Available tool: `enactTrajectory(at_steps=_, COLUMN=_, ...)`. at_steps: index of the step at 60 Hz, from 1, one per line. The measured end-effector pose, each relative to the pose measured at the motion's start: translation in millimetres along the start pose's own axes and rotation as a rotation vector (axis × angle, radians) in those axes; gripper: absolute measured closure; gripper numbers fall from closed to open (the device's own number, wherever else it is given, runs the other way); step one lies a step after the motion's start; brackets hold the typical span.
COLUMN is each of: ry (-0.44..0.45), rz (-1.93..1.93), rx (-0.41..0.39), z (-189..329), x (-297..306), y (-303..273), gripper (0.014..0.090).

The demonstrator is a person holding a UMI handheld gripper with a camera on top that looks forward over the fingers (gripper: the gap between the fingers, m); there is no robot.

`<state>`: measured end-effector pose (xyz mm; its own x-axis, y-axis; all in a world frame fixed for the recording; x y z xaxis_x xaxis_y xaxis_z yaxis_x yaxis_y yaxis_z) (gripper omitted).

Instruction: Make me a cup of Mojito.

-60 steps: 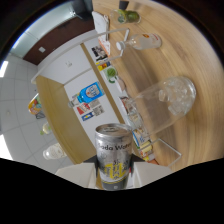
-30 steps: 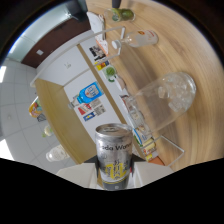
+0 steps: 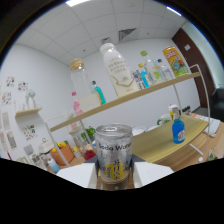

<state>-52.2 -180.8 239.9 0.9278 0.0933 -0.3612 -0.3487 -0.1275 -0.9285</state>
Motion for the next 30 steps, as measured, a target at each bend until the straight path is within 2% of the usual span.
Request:
enactTrajectory(at_steps=16, ry=-0.012, rz=-0.238, rx=-0.17, z=23, x=6, y=110, gripper=0.0546)
enactTrajectory(at_steps=30, ry=-0.032, rz=-0.297, rx=-0.228, z=19, x=6, y=156, gripper=0.0546)
